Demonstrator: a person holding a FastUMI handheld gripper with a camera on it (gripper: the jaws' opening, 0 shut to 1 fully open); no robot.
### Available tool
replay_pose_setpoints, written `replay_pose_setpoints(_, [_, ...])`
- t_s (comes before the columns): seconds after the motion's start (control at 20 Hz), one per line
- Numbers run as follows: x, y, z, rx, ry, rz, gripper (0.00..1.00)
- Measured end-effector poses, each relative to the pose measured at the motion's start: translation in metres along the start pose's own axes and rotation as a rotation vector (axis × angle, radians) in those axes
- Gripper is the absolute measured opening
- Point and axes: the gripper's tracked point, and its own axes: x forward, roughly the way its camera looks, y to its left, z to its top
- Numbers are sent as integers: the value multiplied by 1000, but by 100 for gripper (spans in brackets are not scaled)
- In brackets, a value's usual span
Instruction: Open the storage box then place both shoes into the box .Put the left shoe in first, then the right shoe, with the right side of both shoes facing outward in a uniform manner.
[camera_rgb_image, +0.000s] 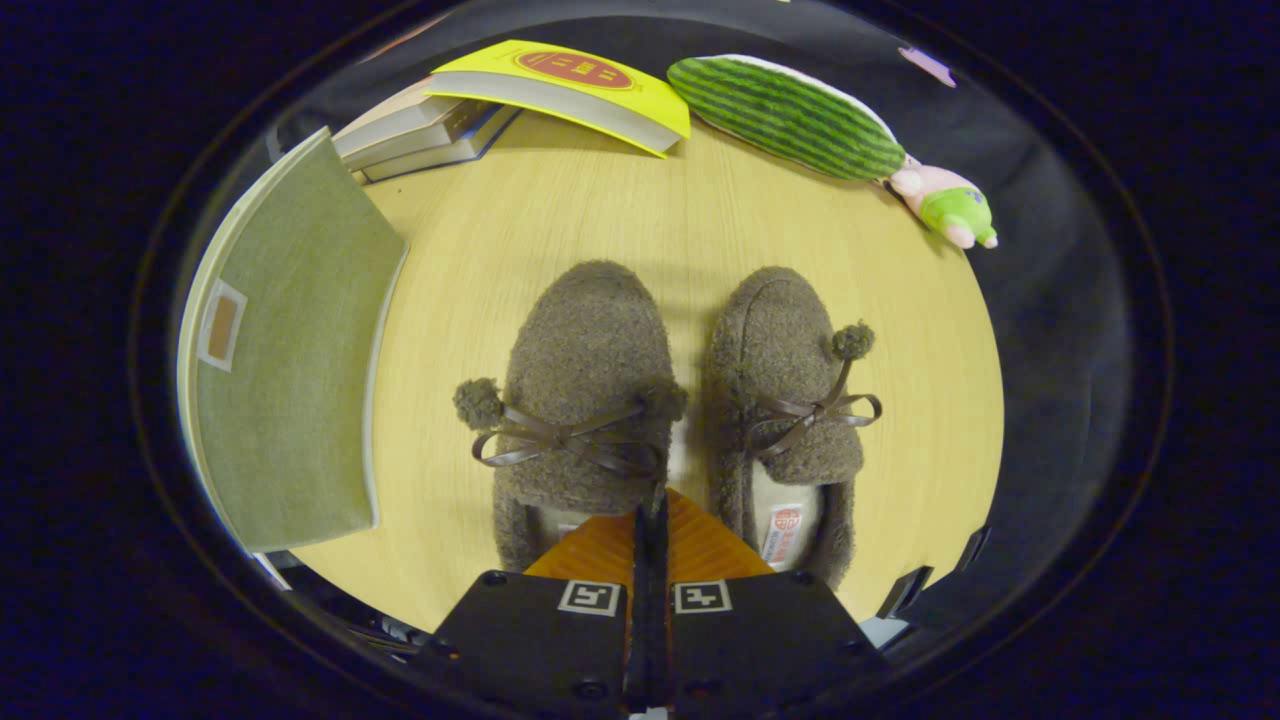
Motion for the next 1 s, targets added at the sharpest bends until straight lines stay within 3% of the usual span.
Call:
replay_pose_setpoints(0.2, [-16, 7, 1, 37, -5, 76, 6])
replay_pose_setpoints(0.5, [-51, -5, 1, 59, -24, 38, 6])
replay_pose_setpoints(1.0, [-135, 19, 13, 99, -116, 109, 6])
